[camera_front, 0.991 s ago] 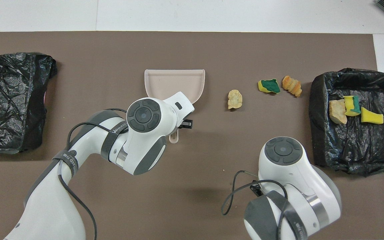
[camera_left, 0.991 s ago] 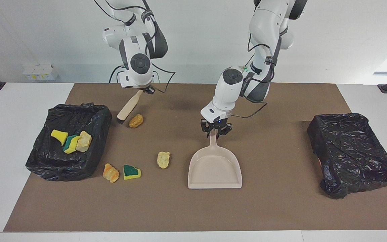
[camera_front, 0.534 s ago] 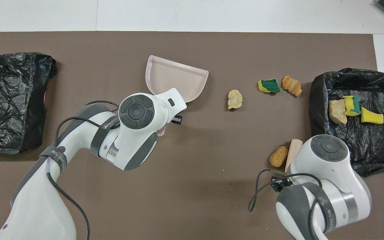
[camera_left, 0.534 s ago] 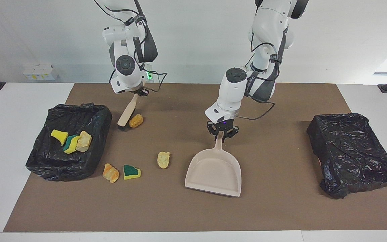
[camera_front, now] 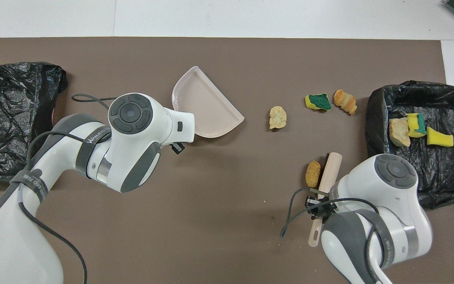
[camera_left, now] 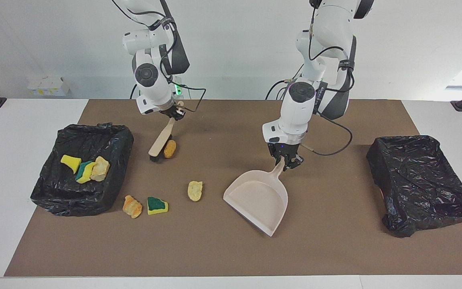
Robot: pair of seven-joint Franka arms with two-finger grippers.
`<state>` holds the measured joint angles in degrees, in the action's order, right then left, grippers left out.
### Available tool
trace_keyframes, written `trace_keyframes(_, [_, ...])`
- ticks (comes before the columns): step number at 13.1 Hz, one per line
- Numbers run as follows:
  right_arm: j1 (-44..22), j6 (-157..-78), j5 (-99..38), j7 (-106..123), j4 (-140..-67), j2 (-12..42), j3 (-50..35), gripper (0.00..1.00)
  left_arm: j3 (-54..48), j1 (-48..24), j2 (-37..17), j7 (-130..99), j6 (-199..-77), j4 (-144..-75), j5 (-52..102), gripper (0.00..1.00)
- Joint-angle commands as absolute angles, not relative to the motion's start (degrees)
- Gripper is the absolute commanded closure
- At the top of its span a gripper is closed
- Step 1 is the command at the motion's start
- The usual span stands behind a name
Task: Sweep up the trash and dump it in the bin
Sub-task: 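Lift the brush with the right gripper while the left gripper tilts the dustpan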
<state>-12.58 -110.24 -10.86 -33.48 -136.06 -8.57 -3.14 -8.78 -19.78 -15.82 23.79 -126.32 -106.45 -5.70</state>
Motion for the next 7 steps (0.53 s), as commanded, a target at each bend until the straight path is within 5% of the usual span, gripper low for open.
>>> trace_keyframes(1, [-14.84, -113.01, -14.23, -34.27, -132.28, -3.44, -3.43, 1.00, -8.79, -19.51, -14.77, 37.21, -124.11, -106.87, -6.24, 1.00])
trace_keyframes(7, [-20.82, -113.64, -16.26, -34.63, -120.78, 5.53, -3.69, 1.00, -8.88, -19.77, -10.21, 41.05, -122.78, -114.50, -6.33, 1.00])
